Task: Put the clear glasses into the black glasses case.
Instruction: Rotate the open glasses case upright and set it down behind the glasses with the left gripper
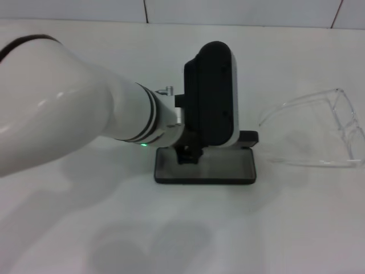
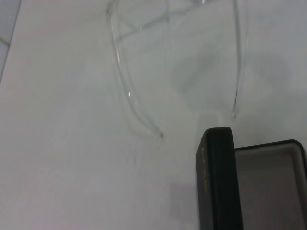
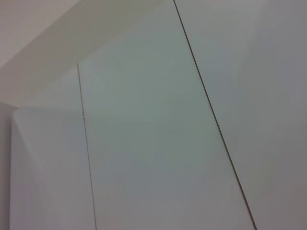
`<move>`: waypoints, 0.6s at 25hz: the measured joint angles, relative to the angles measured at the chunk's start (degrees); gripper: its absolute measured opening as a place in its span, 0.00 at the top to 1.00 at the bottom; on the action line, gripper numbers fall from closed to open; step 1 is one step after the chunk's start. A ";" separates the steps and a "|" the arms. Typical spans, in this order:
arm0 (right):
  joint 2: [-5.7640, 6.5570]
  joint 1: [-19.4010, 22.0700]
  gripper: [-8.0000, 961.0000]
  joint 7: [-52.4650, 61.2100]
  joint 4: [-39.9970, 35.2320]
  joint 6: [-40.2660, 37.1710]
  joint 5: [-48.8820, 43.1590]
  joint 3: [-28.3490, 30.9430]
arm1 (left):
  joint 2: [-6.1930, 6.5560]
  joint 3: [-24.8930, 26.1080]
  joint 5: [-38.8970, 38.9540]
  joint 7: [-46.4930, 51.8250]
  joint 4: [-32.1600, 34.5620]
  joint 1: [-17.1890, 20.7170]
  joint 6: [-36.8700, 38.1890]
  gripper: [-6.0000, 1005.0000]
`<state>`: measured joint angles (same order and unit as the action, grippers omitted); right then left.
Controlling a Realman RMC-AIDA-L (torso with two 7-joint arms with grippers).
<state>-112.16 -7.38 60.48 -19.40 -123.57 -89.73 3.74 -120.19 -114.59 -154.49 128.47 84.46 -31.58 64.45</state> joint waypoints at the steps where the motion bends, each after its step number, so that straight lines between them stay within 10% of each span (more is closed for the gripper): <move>1: 0.00 -0.03 0.21 0.00 0.00 0.00 0.00 -0.02 | -0.03 -0.22 0.48 -0.22 -0.39 -0.11 -0.80 0.77; 15: -0.03 0.48 0.22 0.18 -0.28 -0.10 0.00 -0.05 | -0.23 -2.96 1.87 -0.10 -1.47 -0.81 -7.78 0.76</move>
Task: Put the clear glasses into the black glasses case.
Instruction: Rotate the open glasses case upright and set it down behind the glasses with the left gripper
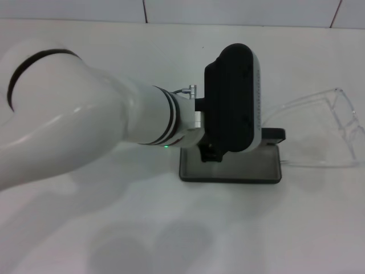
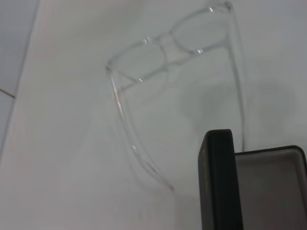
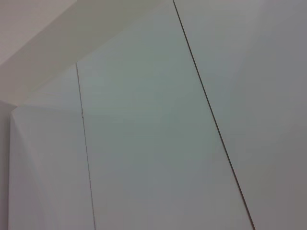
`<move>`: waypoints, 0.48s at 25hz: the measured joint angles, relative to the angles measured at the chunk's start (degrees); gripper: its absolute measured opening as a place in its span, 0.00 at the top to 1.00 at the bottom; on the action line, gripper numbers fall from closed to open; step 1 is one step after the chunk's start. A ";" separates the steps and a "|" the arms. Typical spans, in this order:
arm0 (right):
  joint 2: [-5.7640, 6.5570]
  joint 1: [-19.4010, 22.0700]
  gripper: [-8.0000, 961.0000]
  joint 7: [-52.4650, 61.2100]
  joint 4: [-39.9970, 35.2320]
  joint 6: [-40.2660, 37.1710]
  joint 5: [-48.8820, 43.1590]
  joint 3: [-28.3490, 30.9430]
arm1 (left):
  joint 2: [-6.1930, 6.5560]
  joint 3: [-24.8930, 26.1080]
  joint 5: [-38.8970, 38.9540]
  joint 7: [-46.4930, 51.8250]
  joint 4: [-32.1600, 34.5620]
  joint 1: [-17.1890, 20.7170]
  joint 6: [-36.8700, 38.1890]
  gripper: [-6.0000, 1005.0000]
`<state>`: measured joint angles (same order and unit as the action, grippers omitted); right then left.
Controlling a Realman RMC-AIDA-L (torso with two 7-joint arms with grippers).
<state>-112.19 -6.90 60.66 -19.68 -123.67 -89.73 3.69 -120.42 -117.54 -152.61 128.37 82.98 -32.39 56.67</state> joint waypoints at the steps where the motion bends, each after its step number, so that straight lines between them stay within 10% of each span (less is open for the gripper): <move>1: -0.01 0.03 0.22 0.00 -0.01 0.00 0.00 0.00 | -0.01 -0.18 0.02 0.05 0.03 0.03 -0.57 0.76; 12: -0.05 0.22 0.21 0.00 -0.10 0.00 0.00 0.20 | 0.15 -1.12 1.46 -0.13 0.14 -0.07 -1.88 0.67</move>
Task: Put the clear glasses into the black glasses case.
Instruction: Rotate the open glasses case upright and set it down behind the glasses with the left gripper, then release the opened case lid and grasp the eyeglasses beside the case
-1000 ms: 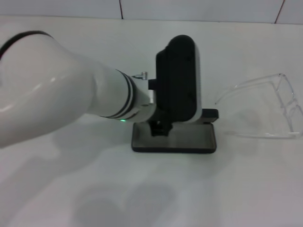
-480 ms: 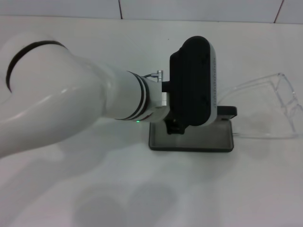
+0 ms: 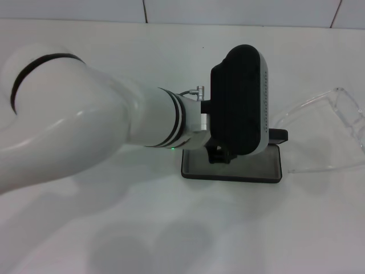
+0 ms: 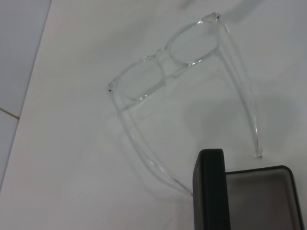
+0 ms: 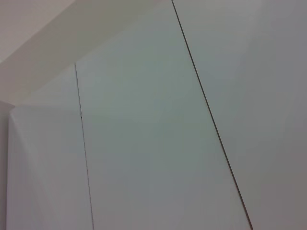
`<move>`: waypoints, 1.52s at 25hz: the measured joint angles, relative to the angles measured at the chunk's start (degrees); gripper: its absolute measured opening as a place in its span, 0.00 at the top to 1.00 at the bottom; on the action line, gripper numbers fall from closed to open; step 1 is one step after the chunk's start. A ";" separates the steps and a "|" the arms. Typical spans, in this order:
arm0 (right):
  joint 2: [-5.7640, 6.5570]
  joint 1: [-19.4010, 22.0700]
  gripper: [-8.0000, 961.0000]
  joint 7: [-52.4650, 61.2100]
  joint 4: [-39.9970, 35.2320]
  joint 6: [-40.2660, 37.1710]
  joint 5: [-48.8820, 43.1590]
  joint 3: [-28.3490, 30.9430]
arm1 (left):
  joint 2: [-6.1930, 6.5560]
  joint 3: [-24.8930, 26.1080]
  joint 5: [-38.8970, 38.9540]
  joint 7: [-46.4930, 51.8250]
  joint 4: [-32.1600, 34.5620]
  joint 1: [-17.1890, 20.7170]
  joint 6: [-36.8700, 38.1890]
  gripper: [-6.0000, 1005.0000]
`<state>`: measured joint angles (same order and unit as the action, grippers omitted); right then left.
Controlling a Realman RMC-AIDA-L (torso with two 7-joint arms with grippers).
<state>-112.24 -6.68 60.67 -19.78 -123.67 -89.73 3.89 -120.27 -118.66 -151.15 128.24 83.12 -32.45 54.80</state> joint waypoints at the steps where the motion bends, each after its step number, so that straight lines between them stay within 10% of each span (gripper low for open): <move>1: 0.00 0.00 0.21 -0.01 0.00 0.00 0.00 -0.03 | 0.01 0.04 0.00 0.00 0.12 0.00 0.05 0.66; 15: 1.58 -0.26 0.23 2.54 -2.68 0.64 -2.17 -1.16 | 0.18 1.58 2.19 0.84 6.89 0.29 4.70 0.56; 25: -1.34 -5.62 0.27 26.74 -37.57 7.10 -9.94 -3.22 | 0.36 9.07 17.90 -0.56 16.18 2.50 8.00 0.56; 29: -1.65 -8.24 0.30 42.65 -54.34 13.37 -18.19 -12.16 | 0.37 15.27 27.49 -2.37 20.47 7.13 8.07 0.56; 33: 0.58 -11.22 0.30 62.10 -68.11 19.54 -32.23 -26.46 | 0.44 23.22 40.47 -7.13 20.99 10.87 9.84 0.56; 38: 3.33 -19.28 0.30 72.76 -69.02 18.62 -47.58 -36.91 | 0.50 35.83 58.04 -13.84 16.76 14.24 16.66 0.57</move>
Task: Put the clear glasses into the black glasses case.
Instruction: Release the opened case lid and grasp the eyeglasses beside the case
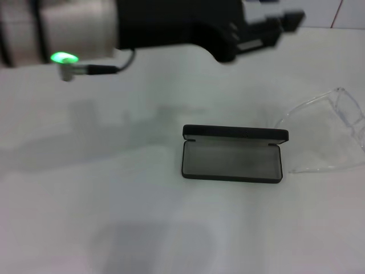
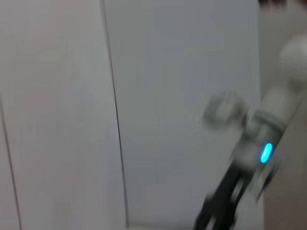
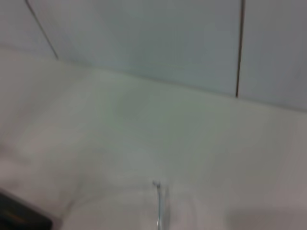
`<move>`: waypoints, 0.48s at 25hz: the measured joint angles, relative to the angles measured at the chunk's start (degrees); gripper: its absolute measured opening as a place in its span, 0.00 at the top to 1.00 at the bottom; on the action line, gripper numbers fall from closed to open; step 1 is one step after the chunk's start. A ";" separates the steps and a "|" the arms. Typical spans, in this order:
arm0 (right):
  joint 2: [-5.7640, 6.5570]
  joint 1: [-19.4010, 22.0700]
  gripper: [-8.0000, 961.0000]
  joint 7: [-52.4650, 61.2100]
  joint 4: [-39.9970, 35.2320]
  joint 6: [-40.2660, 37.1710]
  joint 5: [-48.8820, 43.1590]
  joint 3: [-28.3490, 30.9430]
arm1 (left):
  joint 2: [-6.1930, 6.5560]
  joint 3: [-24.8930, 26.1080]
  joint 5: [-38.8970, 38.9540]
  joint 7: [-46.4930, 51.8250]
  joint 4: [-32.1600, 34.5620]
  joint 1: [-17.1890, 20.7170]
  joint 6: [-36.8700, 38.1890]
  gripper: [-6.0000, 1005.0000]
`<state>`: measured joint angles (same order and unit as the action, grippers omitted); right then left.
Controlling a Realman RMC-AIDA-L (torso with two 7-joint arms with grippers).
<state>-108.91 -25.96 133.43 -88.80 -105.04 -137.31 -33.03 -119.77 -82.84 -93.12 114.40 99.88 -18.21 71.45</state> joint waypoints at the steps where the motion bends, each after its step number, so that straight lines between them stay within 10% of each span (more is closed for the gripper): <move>1: 0.17 -1.92 0.30 0.59 1.62 -0.01 -2.94 -1.02 | 0.00 2.20 3.35 -0.77 -1.59 0.17 1.47 0.57; 12: 0.36 -14.98 0.30 0.45 23.74 8.14 -17.10 -6.52 | -0.03 10.21 14.41 -7.54 -11.85 0.01 9.09 0.57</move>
<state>-108.55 -40.94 133.88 -65.06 -96.90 -154.41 -39.55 -119.80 -72.63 -78.71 106.86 88.02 -18.20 80.54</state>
